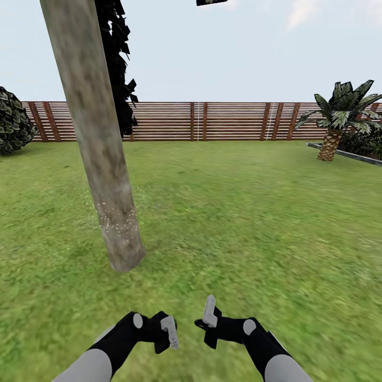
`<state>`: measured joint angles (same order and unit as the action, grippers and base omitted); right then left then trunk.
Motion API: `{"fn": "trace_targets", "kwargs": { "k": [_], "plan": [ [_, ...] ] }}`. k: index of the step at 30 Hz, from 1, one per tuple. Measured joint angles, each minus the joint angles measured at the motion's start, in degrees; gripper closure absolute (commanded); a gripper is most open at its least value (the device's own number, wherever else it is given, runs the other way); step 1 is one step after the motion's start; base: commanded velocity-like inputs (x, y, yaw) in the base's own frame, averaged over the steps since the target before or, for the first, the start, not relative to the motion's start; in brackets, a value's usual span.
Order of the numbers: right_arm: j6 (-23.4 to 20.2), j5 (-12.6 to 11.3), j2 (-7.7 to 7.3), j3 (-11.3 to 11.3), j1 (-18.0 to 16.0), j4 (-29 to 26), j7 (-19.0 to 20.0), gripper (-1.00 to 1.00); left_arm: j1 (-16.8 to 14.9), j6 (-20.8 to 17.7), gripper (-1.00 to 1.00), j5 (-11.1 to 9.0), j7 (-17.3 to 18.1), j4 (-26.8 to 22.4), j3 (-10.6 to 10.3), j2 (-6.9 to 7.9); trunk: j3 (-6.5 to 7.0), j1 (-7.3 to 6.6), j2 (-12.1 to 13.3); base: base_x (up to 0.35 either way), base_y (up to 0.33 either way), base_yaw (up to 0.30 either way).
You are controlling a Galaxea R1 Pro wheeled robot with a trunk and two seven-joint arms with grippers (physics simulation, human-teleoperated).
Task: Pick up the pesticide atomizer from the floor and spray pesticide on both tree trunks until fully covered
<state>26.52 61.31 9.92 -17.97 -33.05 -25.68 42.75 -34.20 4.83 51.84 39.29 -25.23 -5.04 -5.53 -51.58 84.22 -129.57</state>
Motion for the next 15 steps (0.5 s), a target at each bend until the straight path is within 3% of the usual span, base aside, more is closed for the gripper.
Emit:
{"fn": "trace_targets", "kwargs": {
  "k": [10,15],
  "plan": [
    [0.00,0.00,0.00,0.00,-0.39,0.03,0.06,1.00,0.04,-0.13,1.00,-0.17,-2.87,1.71,-2.97,-1.86,0.00,0.00,0.00,0.000,0.000,0.000],
    [0.00,0.00,0.00,0.01,-0.40,0.09,0.07,1.00,-0.04,-0.21,1.00,0.09,-2.97,1.64,-3.37,-2.68,0.00,0.00,0.00,0.000,0.000,0.000]
  ]
}}
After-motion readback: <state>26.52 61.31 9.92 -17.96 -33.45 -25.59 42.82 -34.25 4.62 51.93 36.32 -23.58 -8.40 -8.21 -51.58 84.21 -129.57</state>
